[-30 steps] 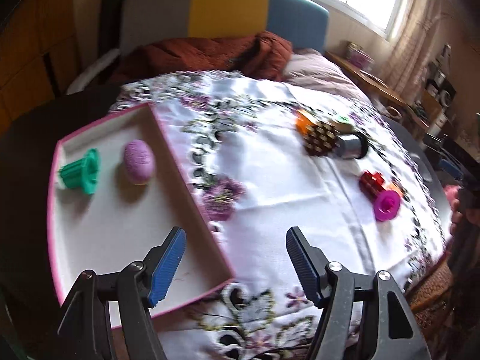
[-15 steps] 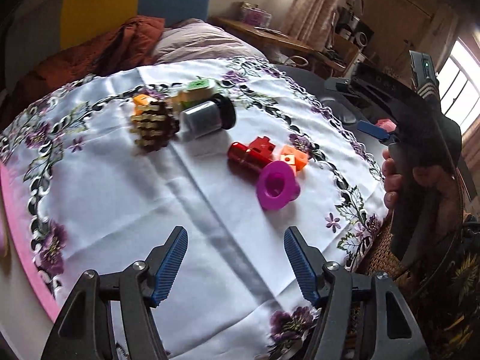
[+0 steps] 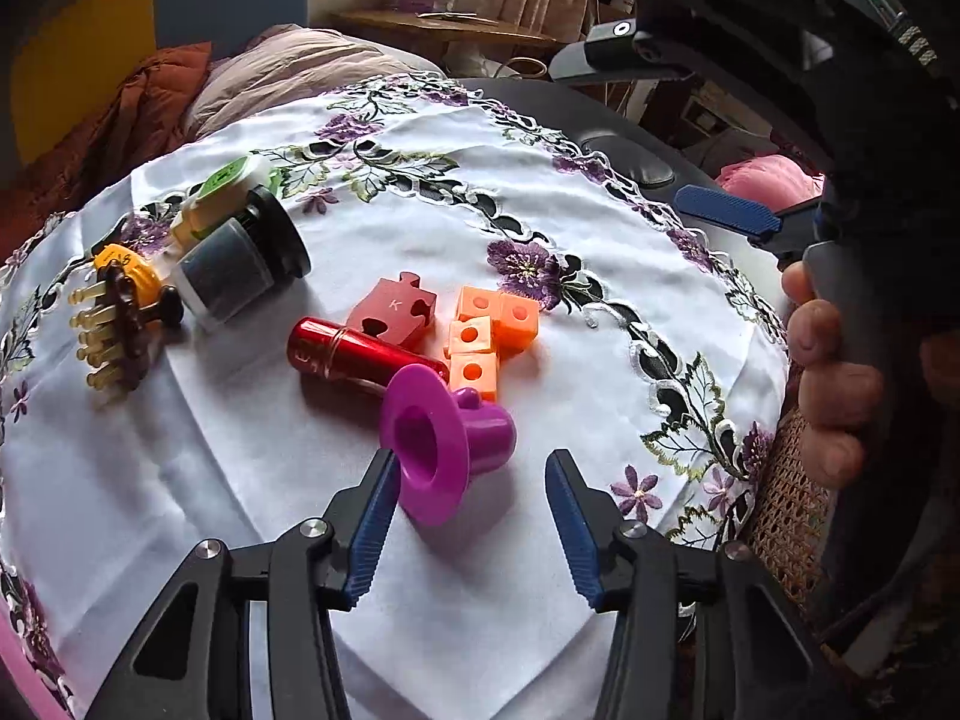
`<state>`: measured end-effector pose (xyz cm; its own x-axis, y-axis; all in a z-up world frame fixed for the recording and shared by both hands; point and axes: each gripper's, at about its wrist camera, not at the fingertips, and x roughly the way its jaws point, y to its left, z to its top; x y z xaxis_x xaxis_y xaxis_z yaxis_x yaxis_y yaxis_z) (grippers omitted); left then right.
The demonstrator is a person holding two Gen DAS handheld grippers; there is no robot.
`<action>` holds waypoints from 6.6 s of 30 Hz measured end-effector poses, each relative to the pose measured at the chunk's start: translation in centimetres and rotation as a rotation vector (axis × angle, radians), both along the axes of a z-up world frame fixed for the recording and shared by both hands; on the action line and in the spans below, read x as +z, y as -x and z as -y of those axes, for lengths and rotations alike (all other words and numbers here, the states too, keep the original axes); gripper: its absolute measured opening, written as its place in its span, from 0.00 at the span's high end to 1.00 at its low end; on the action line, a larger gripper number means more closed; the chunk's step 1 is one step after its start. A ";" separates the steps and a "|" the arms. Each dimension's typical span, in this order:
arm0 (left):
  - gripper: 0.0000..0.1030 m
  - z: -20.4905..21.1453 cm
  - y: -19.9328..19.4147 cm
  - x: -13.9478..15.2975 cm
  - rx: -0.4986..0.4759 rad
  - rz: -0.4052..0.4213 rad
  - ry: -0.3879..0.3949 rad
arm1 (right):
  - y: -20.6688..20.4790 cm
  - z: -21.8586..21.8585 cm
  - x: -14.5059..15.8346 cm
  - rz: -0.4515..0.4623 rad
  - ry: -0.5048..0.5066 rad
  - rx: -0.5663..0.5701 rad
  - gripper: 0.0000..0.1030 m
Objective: Organize rigid objects
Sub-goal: 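Move the left tool to the magenta funnel and close on it, then carry the magenta funnel into the tray with the left tool while the right tool grasps the orange cubes, then carry the orange cubes into the tray and open the right tool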
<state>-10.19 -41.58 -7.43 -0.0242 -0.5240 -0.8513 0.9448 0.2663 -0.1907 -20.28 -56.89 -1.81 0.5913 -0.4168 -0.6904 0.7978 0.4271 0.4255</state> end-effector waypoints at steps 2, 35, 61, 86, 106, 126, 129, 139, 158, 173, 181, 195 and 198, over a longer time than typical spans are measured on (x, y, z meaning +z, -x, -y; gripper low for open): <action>0.52 0.6 0.1 -0.5 0.000 0.011 -0.008 | -0.1 0.0 -0.1 -0.001 -0.002 0.006 0.02; 0.87 -12.2 -5.1 1.2 0.247 -0.034 0.103 | -5.0 -1.6 -5.0 -0.290 -0.165 0.221 0.33; 0.87 -16.9 -6.2 3.1 0.342 -0.063 0.199 | -7.9 -2.4 -7.8 -0.524 -0.107 0.274 0.55; 0.87 -33.6 -20.8 1.1 0.934 -0.109 0.123 | -8.4 -3.2 -7.6 -0.566 -0.045 0.310 0.55; 0.65 -33.1 -24.5 2.1 1.002 -0.012 0.133 | -8.7 -3.4 -7.5 -0.581 -0.013 0.319 0.55; 0.65 -36.0 -16.5 4.6 1.050 0.112 0.076 | -8.3 -3.5 -6.2 -0.543 0.041 0.294 0.55; 0.65 -36.1 -15.9 4.9 1.054 0.145 0.070 | -8.1 -3.5 -5.5 -0.513 0.062 0.283 0.55; 0.65 -36.4 -15.3 5.3 1.056 0.179 0.067 | -8.8 -5.7 -3.2 -0.384 0.160 0.370 0.55; 0.65 -39.1 -15.6 4.7 1.124 0.151 0.081 | -17.9 -23.5 1.4 -0.191 0.228 0.933 0.55; 0.65 -42.4 -16.0 3.9 1.193 0.119 0.084 | -28.4 -40.2 -4.6 -0.390 0.275 1.359 0.55; 0.65 -42.2 -15.9 3.6 1.189 0.123 0.073 | -31.5 -39.3 -7.3 -0.492 0.340 1.273 0.55; 0.65 -41.6 -15.0 4.5 1.170 0.164 0.067 | -28.6 -38.0 -3.9 -0.335 0.344 1.198 0.34; 0.65 -41.2 -14.6 4.8 1.158 0.178 0.064 | -27.4 -37.7 -3.0 -0.302 0.349 1.180 0.30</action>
<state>4.41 -0.39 -2.61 0.6119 -0.1973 -0.7659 0.1595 0.9793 -0.1248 7.14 -19.19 -4.85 0.5648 0.0678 -0.8224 -0.0975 0.9951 0.0151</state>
